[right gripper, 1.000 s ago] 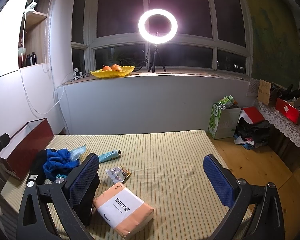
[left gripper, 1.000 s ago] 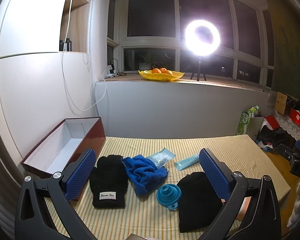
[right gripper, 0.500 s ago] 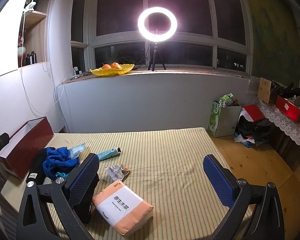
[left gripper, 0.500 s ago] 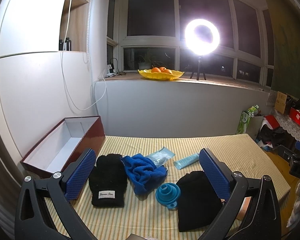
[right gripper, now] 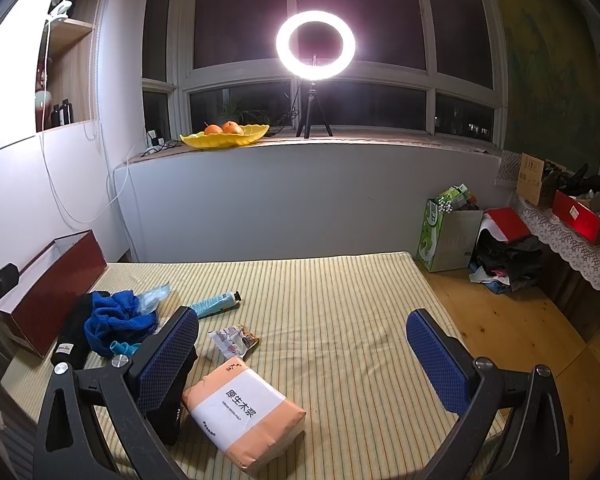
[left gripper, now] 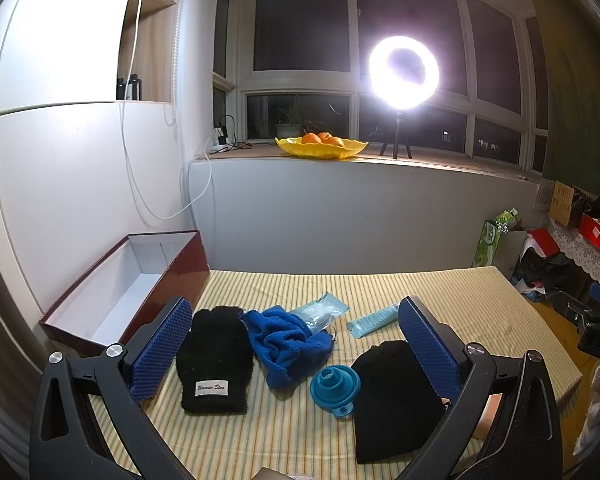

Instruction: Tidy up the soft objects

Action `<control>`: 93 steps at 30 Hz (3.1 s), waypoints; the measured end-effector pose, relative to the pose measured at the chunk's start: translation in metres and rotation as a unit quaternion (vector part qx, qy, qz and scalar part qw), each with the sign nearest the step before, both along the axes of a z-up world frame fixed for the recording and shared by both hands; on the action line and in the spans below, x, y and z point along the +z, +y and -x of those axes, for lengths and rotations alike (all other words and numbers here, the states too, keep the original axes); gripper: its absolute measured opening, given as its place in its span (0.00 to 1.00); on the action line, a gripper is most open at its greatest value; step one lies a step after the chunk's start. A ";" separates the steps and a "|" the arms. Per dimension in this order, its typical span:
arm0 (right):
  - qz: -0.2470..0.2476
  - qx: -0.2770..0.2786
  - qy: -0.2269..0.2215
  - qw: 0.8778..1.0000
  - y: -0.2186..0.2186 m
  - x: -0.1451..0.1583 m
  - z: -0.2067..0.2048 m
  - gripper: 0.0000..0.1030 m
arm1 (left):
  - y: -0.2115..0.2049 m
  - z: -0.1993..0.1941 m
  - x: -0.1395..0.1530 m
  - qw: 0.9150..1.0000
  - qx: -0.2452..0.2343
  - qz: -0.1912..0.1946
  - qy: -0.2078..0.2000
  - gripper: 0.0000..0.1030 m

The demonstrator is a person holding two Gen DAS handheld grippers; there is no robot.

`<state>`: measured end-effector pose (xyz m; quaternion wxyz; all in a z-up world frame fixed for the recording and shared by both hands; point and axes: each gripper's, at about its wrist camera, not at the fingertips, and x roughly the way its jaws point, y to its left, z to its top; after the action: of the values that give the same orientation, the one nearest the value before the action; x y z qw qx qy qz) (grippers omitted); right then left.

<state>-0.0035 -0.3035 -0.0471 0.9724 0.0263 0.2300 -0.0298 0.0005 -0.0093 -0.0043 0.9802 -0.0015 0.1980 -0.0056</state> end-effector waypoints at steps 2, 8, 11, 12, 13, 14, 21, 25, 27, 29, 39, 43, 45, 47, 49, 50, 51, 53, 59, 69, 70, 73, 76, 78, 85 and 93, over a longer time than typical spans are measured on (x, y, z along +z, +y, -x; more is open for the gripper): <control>0.001 0.001 0.001 1.000 0.000 -0.001 -0.001 1.00 | 0.000 0.000 0.000 1.000 0.000 0.001 0.001 1.00; 0.001 0.003 0.006 1.000 0.000 -0.002 -0.003 1.00 | -0.001 0.000 -0.001 1.000 0.000 0.000 0.002 1.00; 0.000 0.003 0.008 1.000 -0.001 -0.002 -0.004 1.00 | 0.000 -0.001 -0.002 1.000 0.000 0.001 0.003 1.00; -0.001 0.003 0.009 1.000 -0.001 -0.002 -0.005 1.00 | 0.000 -0.002 -0.003 1.000 0.001 0.001 0.004 1.00; 0.000 0.003 0.010 1.000 -0.001 -0.002 -0.005 1.00 | 0.000 -0.002 -0.003 1.000 0.001 0.002 0.004 1.00; 0.001 0.003 0.011 1.000 -0.001 -0.002 -0.006 1.00 | 0.000 -0.002 -0.004 1.000 0.001 0.003 0.005 1.00; 0.003 0.005 0.016 1.000 -0.003 -0.004 -0.007 1.00 | 0.001 -0.005 -0.008 1.000 -0.003 0.008 0.016 1.00; 0.001 0.010 0.023 1.000 -0.003 -0.007 -0.009 1.00 | 0.004 -0.005 -0.010 1.000 -0.003 0.016 0.025 1.00; -0.001 0.015 0.028 0.999 -0.004 -0.009 -0.011 1.00 | 0.007 -0.006 -0.011 0.999 -0.003 0.021 0.032 1.00; -0.002 0.019 0.033 0.999 -0.005 -0.012 -0.013 1.00 | 0.010 -0.006 -0.014 0.999 -0.004 0.029 0.042 1.00; -0.016 0.075 0.070 0.995 -0.009 -0.025 -0.028 1.00 | 0.003 -0.004 -0.035 0.994 -0.035 0.053 0.094 1.00; -0.028 0.110 0.080 0.990 -0.010 -0.032 -0.033 1.00 | -0.015 -0.001 -0.049 0.990 -0.056 0.060 0.117 0.99; -0.032 0.127 0.091 0.987 -0.012 -0.038 -0.037 1.00 | -0.025 0.002 -0.054 0.987 -0.073 0.063 0.131 0.99; -0.038 0.141 0.105 0.984 -0.015 -0.042 -0.041 1.00 | -0.039 0.006 -0.060 0.984 -0.090 0.061 0.141 0.94; -0.050 0.160 0.125 0.978 -0.018 -0.048 -0.046 1.00 | -0.053 0.010 -0.066 0.980 -0.107 0.063 0.154 0.93; -0.054 0.167 0.131 0.976 -0.020 -0.050 -0.048 1.00 | -0.059 0.012 -0.069 0.978 -0.115 0.065 0.162 0.93; -0.055 0.175 0.138 0.973 -0.021 -0.053 -0.050 1.00 | -0.066 0.013 -0.072 0.975 -0.125 0.069 0.172 0.91; -0.061 0.189 0.151 0.968 -0.024 -0.057 -0.053 0.99 | -0.077 0.013 -0.078 0.969 -0.136 0.077 0.189 0.87; -0.074 0.236 0.191 0.950 -0.032 -0.067 -0.065 0.90 | -0.110 0.011 -0.094 0.951 -0.164 0.106 0.241 0.71; -0.089 0.291 0.278 0.911 -0.033 -0.091 -0.100 0.67 | -0.140 -0.013 -0.118 0.919 -0.171 0.162 0.315 0.53; -0.091 0.295 0.286 0.907 -0.032 -0.093 -0.104 0.67 | -0.142 -0.015 -0.120 0.918 -0.167 0.166 0.320 0.52; -0.098 0.306 0.309 0.895 -0.032 -0.100 -0.117 0.67 | -0.149 -0.023 -0.128 0.911 -0.157 0.177 0.337 0.52; -0.113 0.315 0.333 0.882 -0.031 -0.107 -0.129 0.65 | -0.156 -0.027 -0.132 0.911 -0.151 0.173 0.343 0.52; -0.104 0.318 0.340 0.879 -0.028 -0.110 -0.133 0.59 | -0.159 -0.032 -0.136 0.911 -0.145 0.170 0.348 0.52; -0.118 0.334 0.369 0.859 -0.024 -0.124 -0.140 0.48 | -0.165 -0.044 -0.141 0.913 -0.139 0.162 0.347 0.54; -0.147 0.323 0.378 0.855 -0.036 -0.123 -0.138 0.39 | -0.172 -0.056 -0.143 0.916 -0.153 0.148 0.340 0.54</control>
<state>0.1341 -0.3400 -0.1699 0.7504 0.0803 0.5768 0.3125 0.0567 -0.1812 -0.1471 0.8295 -0.1183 0.5139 -0.1838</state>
